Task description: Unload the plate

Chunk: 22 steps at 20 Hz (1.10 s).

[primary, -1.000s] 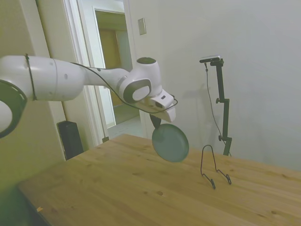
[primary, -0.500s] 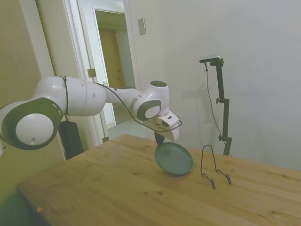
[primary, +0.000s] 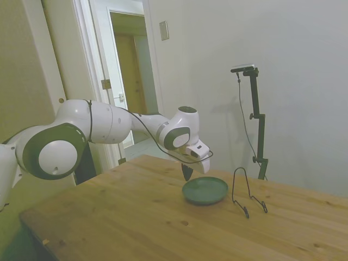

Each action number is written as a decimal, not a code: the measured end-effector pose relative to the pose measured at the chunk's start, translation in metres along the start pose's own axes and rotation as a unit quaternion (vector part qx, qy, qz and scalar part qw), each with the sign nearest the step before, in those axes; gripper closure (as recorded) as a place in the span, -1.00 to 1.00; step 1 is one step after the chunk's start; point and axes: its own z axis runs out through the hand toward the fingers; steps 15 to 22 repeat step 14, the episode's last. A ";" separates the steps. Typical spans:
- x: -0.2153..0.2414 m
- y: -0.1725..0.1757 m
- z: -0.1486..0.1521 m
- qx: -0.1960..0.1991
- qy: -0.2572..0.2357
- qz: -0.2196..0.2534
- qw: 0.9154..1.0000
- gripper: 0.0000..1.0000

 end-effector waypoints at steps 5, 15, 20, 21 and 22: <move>-0.001 -0.002 -0.009 0.004 0.004 -0.002 1.000 -1.00; -0.028 -0.007 -0.111 0.023 0.007 -0.018 1.000 -1.00; -0.028 -0.007 -0.111 0.023 0.007 -0.018 1.000 -1.00; -0.028 -0.007 -0.111 0.023 0.007 -0.018 1.000 -1.00; -0.028 -0.007 -0.111 0.023 0.007 -0.018 1.000 -1.00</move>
